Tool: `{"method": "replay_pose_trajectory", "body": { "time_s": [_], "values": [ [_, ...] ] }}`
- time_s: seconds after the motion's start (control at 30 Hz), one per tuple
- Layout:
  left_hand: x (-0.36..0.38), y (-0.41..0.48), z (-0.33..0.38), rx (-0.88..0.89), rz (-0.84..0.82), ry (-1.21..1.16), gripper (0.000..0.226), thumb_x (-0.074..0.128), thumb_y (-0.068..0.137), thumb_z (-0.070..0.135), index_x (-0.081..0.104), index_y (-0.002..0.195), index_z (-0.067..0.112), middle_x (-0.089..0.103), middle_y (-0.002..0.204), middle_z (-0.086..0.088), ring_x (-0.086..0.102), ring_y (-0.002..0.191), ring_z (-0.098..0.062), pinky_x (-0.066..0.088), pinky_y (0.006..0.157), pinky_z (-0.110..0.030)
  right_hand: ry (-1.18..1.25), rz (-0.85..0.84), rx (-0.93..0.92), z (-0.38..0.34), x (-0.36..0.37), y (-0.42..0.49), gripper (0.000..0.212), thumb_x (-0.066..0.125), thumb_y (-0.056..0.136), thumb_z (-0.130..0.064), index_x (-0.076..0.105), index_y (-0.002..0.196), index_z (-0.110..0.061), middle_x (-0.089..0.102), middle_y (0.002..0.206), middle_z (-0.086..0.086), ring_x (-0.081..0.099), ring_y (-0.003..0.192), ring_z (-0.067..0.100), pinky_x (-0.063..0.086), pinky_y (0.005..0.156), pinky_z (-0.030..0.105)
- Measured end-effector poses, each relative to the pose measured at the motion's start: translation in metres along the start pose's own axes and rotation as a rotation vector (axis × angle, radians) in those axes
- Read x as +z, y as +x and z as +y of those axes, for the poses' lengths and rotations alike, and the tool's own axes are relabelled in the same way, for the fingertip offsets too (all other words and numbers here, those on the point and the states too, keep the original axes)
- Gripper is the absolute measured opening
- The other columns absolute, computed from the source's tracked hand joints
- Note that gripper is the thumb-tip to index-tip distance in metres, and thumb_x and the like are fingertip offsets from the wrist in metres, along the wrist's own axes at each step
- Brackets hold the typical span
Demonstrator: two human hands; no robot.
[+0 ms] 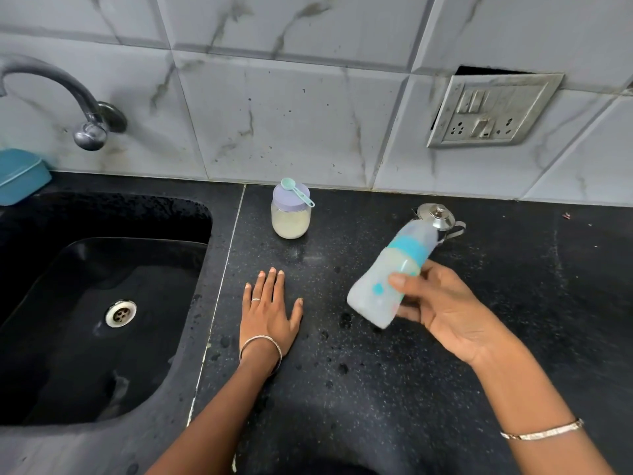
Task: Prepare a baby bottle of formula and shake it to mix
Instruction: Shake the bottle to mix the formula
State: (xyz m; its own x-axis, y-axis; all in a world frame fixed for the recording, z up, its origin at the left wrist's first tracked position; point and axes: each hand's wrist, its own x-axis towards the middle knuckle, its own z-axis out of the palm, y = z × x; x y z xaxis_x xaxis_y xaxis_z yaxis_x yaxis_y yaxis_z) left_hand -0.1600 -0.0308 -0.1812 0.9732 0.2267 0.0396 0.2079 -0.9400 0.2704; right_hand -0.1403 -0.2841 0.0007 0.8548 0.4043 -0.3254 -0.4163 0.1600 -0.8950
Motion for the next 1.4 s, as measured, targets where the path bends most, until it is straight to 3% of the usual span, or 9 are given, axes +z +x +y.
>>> {"method": "replay_pose_trajectory", "body": {
  "time_s": [0.1,0.2,0.37,0.57,0.73,0.9,1.07,1.27,1.4],
  "values": [
    [0.0,0.0,-0.001,-0.003,0.003,-0.02,0.082,0.006,0.093,0.063,0.02,0.16,0.017,0.019,0.168,-0.001,0.01,0.156,-0.02,0.003,0.127,-0.043,-0.165,-0.047,0.049,-0.002,0.0,-0.004,0.065,0.102,0.047,-0.011,0.078,0.107,-0.011,0.08,0.105,0.014,0.079,0.094,0.025,0.065,0.069,0.032],
    [0.001,0.001,0.0,-0.006,0.01,-0.014,0.081,0.007,0.094,0.063,0.021,0.159,0.017,0.021,0.167,-0.001,0.011,0.156,-0.02,0.005,0.127,-0.043,0.058,-0.008,-0.004,0.001,-0.006,0.0,0.089,0.107,0.03,-0.025,0.075,0.11,-0.008,0.079,0.111,0.017,0.08,0.093,0.025,0.066,0.066,0.034],
    [0.001,0.0,-0.001,-0.005,-0.004,-0.004,0.083,0.004,0.093,0.063,0.018,0.16,0.017,0.017,0.168,-0.001,0.009,0.156,-0.019,0.003,0.127,-0.042,-0.276,-0.099,0.043,-0.003,0.0,-0.008,0.056,0.092,0.058,0.001,0.077,0.11,-0.013,0.08,0.107,0.014,0.079,0.094,0.022,0.066,0.073,0.032],
    [0.001,0.001,-0.001,-0.001,0.005,-0.006,0.082,0.006,0.093,0.063,0.02,0.16,0.017,0.019,0.168,-0.001,0.01,0.156,-0.02,0.005,0.127,-0.043,0.054,0.036,-0.069,-0.004,-0.009,-0.001,0.089,0.105,0.035,-0.029,0.072,0.115,-0.012,0.08,0.113,0.011,0.079,0.099,0.022,0.065,0.068,0.031],
    [0.001,0.0,-0.001,-0.005,0.0,-0.014,0.083,0.005,0.093,0.063,0.019,0.16,0.017,0.018,0.168,-0.001,0.009,0.156,-0.019,0.004,0.127,-0.043,-0.329,-0.032,0.063,-0.007,-0.003,-0.009,0.07,0.091,0.052,-0.014,0.072,0.119,-0.008,0.08,0.109,0.014,0.078,0.101,0.027,0.066,0.081,0.038],
    [0.001,0.0,0.0,-0.001,0.006,-0.011,0.081,0.007,0.094,0.063,0.02,0.16,0.017,0.019,0.168,-0.001,0.011,0.156,-0.02,0.005,0.127,-0.043,0.14,0.068,-0.02,-0.005,-0.012,0.0,0.094,0.107,0.025,-0.032,0.075,0.11,-0.008,0.08,0.11,0.016,0.08,0.091,0.023,0.066,0.064,0.033],
    [0.001,0.0,-0.001,-0.003,-0.006,-0.004,0.081,0.006,0.093,0.063,0.018,0.16,0.018,0.017,0.168,-0.001,0.009,0.156,-0.02,0.003,0.127,-0.043,-0.272,-0.029,0.084,-0.003,-0.002,-0.009,0.064,0.091,0.054,-0.011,0.073,0.115,-0.009,0.081,0.103,0.011,0.079,0.092,0.021,0.064,0.067,0.028],
    [0.001,0.0,0.0,-0.003,0.008,-0.009,0.082,0.006,0.093,0.063,0.022,0.159,0.016,0.021,0.167,-0.002,0.013,0.156,-0.021,0.006,0.127,-0.043,0.106,0.051,0.002,0.002,-0.008,-0.001,0.09,0.107,0.031,-0.029,0.073,0.111,-0.008,0.08,0.108,0.015,0.08,0.091,0.022,0.065,0.063,0.031],
    [0.0,0.0,0.0,-0.001,0.003,-0.006,0.083,0.005,0.092,0.063,0.021,0.159,0.016,0.02,0.167,-0.002,0.012,0.156,-0.021,0.006,0.127,-0.043,-0.259,-0.038,0.102,-0.002,-0.002,-0.011,0.067,0.089,0.056,-0.008,0.071,0.12,-0.004,0.081,0.103,0.012,0.079,0.092,0.022,0.064,0.068,0.029]
  ]
}}
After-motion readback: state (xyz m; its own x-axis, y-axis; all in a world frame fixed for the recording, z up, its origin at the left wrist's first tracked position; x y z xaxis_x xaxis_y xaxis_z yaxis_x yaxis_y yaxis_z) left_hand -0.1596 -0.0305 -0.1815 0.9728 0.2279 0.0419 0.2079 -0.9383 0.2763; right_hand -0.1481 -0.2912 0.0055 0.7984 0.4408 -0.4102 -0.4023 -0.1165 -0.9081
